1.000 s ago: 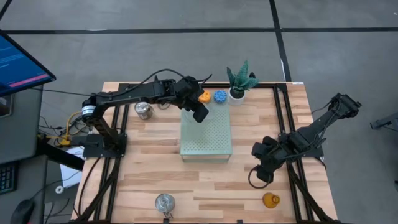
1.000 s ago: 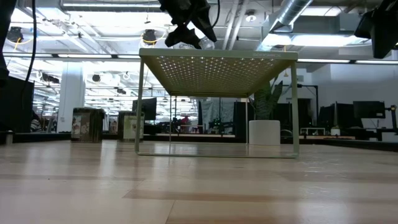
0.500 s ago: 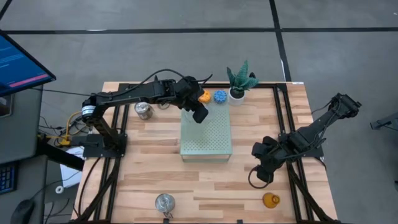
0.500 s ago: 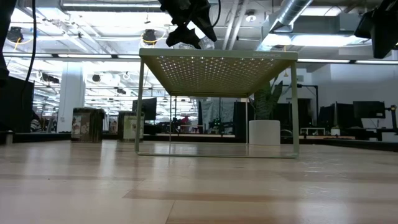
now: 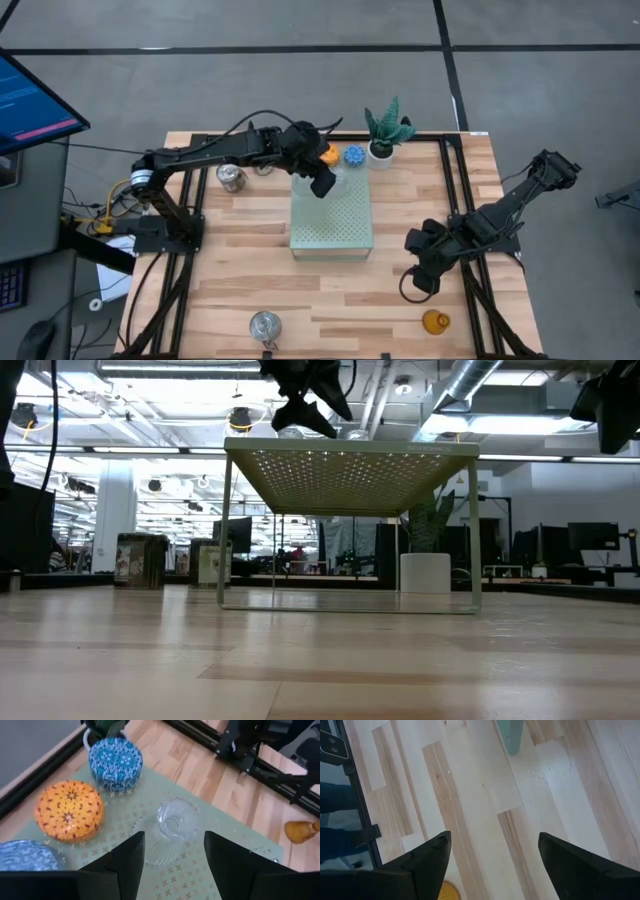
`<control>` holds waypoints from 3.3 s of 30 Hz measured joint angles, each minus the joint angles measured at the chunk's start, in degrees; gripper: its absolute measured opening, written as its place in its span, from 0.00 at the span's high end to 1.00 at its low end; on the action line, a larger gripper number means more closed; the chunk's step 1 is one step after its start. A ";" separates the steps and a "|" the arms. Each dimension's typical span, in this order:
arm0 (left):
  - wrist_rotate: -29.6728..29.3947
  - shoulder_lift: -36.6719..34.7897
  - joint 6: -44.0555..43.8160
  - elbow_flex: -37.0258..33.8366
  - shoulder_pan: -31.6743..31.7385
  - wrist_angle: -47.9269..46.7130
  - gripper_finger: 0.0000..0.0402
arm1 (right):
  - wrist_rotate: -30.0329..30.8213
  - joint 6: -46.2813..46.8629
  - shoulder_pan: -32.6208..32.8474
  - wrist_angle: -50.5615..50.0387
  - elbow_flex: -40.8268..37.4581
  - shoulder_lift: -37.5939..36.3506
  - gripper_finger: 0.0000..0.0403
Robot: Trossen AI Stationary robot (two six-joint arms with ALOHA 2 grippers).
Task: Stock candles and holders on shelf
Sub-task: Put the transparent candle holder on the shelf aligned with the other transparent candle holder
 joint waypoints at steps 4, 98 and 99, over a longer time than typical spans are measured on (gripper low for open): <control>0.03 -4.00 1.24 1.45 0.00 0.18 0.49 | 0.01 0.00 -0.02 0.04 0.00 0.00 0.28; -7.50 -34.71 -6.46 -35.04 -5.35 6.64 0.99 | -9.19 -51.44 -50.18 46.78 -0.72 11.30 1.00; -7.50 -34.71 -6.44 -35.04 -5.38 6.64 0.99 | -9.19 -51.65 -50.18 46.91 -0.72 11.32 1.00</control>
